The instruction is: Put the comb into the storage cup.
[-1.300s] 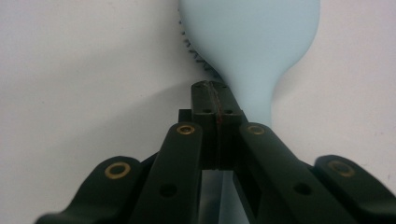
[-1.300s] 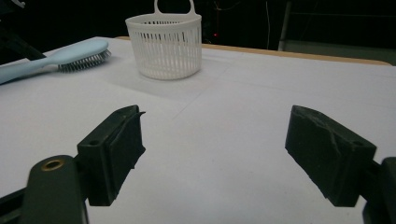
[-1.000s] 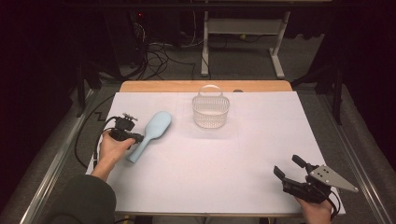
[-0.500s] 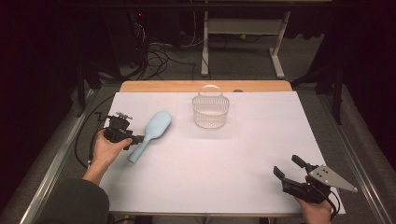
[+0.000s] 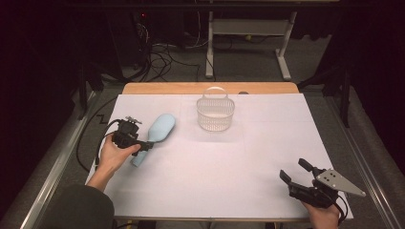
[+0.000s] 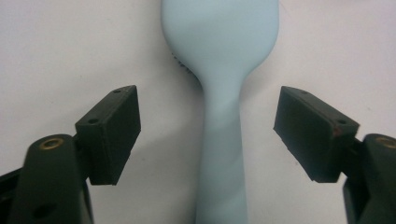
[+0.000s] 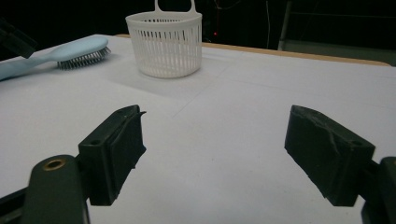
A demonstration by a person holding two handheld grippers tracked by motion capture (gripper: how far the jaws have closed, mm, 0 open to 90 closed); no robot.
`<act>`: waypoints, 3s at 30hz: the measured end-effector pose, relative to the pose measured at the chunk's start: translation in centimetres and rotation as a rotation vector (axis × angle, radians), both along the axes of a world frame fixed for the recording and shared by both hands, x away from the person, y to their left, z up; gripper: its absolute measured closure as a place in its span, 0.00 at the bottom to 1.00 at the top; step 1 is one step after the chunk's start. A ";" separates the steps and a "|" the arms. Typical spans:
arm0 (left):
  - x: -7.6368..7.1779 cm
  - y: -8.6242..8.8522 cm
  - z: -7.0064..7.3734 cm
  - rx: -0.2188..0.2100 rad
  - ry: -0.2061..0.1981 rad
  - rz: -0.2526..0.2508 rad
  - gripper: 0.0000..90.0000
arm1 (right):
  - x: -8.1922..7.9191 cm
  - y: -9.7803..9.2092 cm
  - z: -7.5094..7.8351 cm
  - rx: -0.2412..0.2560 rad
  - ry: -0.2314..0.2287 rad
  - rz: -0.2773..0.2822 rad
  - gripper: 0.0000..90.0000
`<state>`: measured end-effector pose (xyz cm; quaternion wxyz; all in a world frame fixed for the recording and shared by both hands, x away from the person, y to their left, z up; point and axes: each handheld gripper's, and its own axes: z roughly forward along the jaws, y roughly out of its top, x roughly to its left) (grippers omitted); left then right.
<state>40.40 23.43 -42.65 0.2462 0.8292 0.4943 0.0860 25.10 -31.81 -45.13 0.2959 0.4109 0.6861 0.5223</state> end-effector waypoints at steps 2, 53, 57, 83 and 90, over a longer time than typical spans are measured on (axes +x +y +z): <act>0.0 -0.3 -0.1 0.002 0.001 -0.005 0.26 | 0.0 0.0 0.0 -0.001 0.000 0.000 0.22; 1.3 -2.9 -2.5 0.105 -0.001 -0.006 0.72 | 0.0 0.0 0.0 -0.004 0.002 0.007 0.23; 1.3 -2.8 -2.5 0.096 0.003 -0.013 0.75 | 0.0 0.0 0.0 -0.003 0.001 0.008 0.23; 0.6 -2.3 -1.6 0.011 -0.049 -0.063 0.77 | 0.0 0.0 0.0 -0.001 0.003 0.009 0.23; -0.2 -2.1 -0.7 -0.025 -0.087 -0.081 0.77 | 0.0 0.0 0.0 0.001 0.003 0.007 0.23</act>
